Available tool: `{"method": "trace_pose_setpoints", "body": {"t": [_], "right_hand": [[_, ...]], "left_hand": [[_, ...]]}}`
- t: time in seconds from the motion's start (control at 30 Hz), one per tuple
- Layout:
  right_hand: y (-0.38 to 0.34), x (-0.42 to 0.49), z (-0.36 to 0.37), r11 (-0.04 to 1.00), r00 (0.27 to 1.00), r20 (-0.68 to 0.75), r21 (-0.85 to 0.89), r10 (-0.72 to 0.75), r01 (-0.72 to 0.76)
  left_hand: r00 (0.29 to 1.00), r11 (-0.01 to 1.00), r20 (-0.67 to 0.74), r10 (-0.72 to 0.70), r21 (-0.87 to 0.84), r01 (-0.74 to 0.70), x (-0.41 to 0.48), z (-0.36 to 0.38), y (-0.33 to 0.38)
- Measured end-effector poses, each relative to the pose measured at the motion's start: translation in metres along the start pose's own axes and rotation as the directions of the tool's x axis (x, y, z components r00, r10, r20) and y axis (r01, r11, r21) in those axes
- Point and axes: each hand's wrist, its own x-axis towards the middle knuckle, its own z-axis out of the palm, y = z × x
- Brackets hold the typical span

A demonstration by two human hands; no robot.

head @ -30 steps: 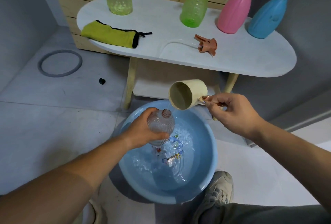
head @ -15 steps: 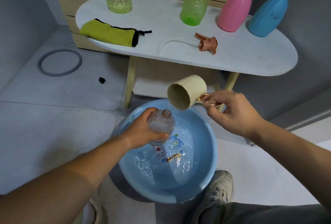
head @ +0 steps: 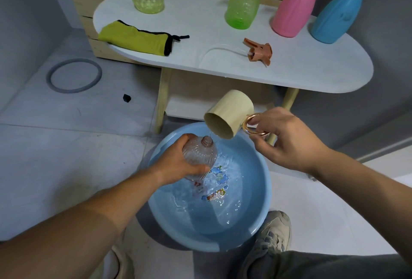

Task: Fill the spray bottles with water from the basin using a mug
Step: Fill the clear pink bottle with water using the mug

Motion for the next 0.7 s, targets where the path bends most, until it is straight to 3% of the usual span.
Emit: {"method": "trace_pose_setpoints", "body": {"t": [0.27, 0.53, 0.63, 0.7], "right_hand": [[-0.002, 0.003, 0.002, 0.989, 0.988, -0.063, -0.059, -0.138, 0.134], [-0.004, 0.003, 0.005, 0.979, 0.987, 0.002, -0.131, -0.160, 0.159], [-0.003, 0.001, 0.011, 0.988, 0.994, 0.008, -0.104, -0.110, 0.111], [0.001, 0.000, 0.020, 0.999, 1.000, 0.019, -0.043, 0.005, -0.004]], "left_hand": [[1.000, 1.000, 0.001, -0.002, 0.018, 0.002, 0.003, 0.002, -0.005], [1.000, 1.000, 0.016, 0.002, 0.027, -0.002, 0.005, 0.002, -0.008], [1.000, 1.000, 0.001, 0.002, 0.011, -0.002, 0.005, 0.002, -0.010], [1.000, 1.000, -0.005, 0.008, 0.012, -0.008, 0.004, 0.002, -0.010]]}}
